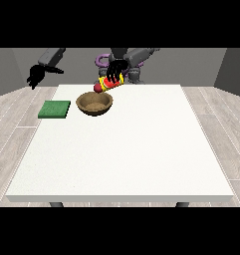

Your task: Pick the cup and pour the ball into the bowl, then pick the bowl and place it on the pad

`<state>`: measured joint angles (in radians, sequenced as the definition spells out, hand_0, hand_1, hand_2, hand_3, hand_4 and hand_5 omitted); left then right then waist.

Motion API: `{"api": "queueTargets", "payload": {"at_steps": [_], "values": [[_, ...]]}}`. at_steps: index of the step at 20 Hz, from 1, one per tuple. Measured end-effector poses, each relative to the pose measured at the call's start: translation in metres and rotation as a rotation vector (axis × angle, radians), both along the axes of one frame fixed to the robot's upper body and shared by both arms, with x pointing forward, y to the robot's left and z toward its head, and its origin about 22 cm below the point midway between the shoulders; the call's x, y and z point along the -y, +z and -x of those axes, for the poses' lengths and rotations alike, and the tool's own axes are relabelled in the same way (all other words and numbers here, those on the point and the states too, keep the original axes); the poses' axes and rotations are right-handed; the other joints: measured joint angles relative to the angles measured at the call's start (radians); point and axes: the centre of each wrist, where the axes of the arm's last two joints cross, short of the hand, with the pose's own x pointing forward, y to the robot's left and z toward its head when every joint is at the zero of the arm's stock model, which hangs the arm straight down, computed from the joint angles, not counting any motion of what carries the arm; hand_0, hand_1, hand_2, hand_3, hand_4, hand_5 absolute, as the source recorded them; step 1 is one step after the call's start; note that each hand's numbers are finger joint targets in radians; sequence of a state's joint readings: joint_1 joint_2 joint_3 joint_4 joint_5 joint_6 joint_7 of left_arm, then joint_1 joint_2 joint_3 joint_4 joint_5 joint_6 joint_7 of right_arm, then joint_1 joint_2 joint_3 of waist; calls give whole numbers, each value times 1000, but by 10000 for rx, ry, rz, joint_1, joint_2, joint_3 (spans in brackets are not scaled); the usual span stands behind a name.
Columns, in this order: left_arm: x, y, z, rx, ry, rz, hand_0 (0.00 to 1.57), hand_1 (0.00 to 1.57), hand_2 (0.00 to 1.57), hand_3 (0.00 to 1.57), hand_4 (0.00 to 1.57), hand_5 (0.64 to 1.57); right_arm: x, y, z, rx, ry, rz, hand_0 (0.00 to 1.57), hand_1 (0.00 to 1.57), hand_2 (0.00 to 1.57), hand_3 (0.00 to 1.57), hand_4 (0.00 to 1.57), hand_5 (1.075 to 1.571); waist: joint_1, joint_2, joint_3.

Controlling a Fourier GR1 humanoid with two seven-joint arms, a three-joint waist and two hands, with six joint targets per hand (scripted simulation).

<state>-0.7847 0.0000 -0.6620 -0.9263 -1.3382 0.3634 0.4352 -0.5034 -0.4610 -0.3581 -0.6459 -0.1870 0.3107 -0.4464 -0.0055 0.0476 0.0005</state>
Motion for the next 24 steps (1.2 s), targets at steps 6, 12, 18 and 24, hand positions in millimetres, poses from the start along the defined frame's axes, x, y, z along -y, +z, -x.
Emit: {"api": "queueTargets", "payload": {"at_steps": [6,12,18,24], "values": [[11,-3,11,39,-503,-1897,0,0,1571,1571,1247,1385,-2,2,-5,80,203,-78,0,0,0,149,0,1521,-134,88,2],[26,25,0,849,-719,-4182,1556,1556,1571,1571,1198,1451,-4,-6,-2,-185,146,-192,0,0,0,200,0,1515,-107,-148,4],[35,50,-2,1339,-880,-5150,1501,1501,1571,1571,1209,1455,5,-14,9,-278,-66,-241,0,0,0,276,0,1517,82,-281,1],[28,55,-2,1294,-966,-4749,0,0,1571,1571,1324,1364,4,-23,14,-753,80,-621,0,0,0,0,474,1558,256,-244,-4]]}}
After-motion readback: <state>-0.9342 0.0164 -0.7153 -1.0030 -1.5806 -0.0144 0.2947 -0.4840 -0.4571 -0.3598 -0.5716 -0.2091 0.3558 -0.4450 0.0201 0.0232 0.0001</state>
